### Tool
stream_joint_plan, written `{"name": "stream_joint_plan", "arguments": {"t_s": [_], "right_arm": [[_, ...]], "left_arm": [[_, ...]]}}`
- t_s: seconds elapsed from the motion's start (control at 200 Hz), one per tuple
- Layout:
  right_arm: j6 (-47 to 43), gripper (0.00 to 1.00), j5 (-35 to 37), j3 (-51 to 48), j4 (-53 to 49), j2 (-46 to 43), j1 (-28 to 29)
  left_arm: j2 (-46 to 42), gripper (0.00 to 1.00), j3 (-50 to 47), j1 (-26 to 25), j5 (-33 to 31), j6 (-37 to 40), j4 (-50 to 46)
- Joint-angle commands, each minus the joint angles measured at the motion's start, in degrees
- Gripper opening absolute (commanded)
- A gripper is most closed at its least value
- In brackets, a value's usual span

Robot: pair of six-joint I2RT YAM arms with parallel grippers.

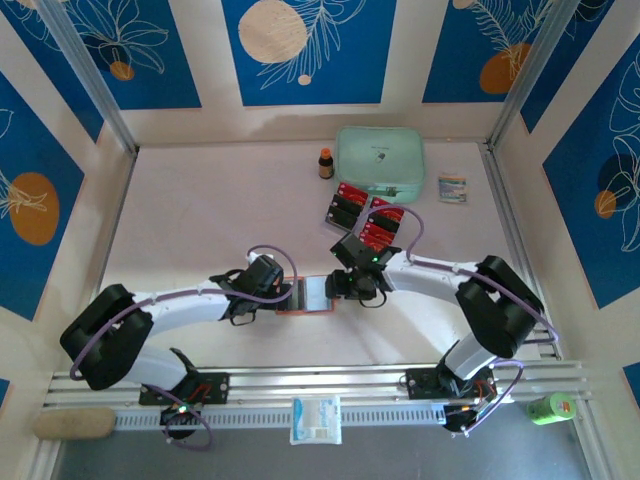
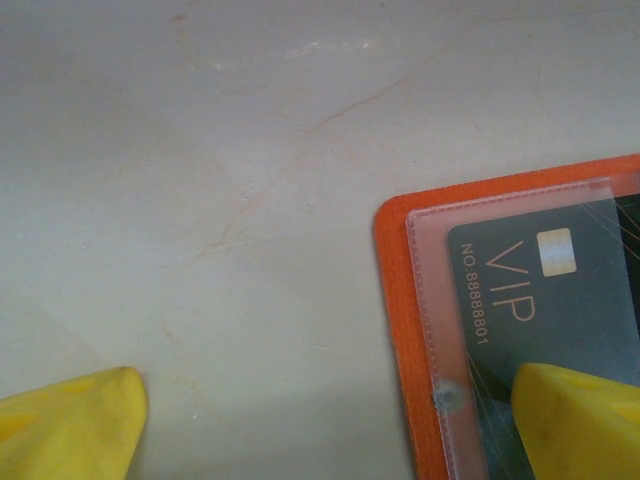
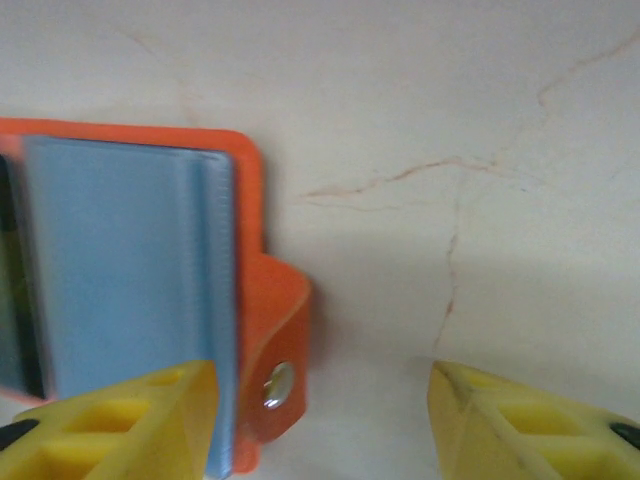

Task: Put the credit cards into the card holder

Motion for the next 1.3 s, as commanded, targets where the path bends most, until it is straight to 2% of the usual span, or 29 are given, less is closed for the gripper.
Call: {"name": "stream_joint_plan", "arguments": {"t_s": [0.0,0.12,0.255,0.325,0.95,1.11,1.295], "right_arm": [[-0.8,0.55,2.0,2.3,-0.5,1.5,-0.1],[-0.9,0.4,2.3,2.1,-0.1,1.4,-1.0],[-1.4,0.1,2.1,0.6,0.2,-0.4,-2.1],[-1.6,0.0,1.9,-0.5,0.2,-1.7,-2.7],[-1.4,0.0,1.0,-5.8,0.1,-7.9,-5.1],[-2.4,0.24,-0.8,-4.1,-0.9,-10.9,-5.2],[-2.0,0.24,-2.6,-1.4,-1.3,-13.5,-3.6]], "left_arm": [[-0.2,0.94,1.1,-0.1,1.3,1.1,-1.3],[0.1,0.94,1.7,-0.1,1.8,1.3,-1.7],[-0.1,0.94,2.2,-0.1,2.3,1.7,-1.7],[-0.1,0.94,2.6,-0.1,2.5,1.9,-1.8],[3.0,0.94,3.0,-0.1,2.6,2.0,-0.4],[3.5,0.94,2.7,-0.1,2.9,1.9,0.2],[3.4,0.94,2.2,-0.1,2.9,1.9,0.7]]}}
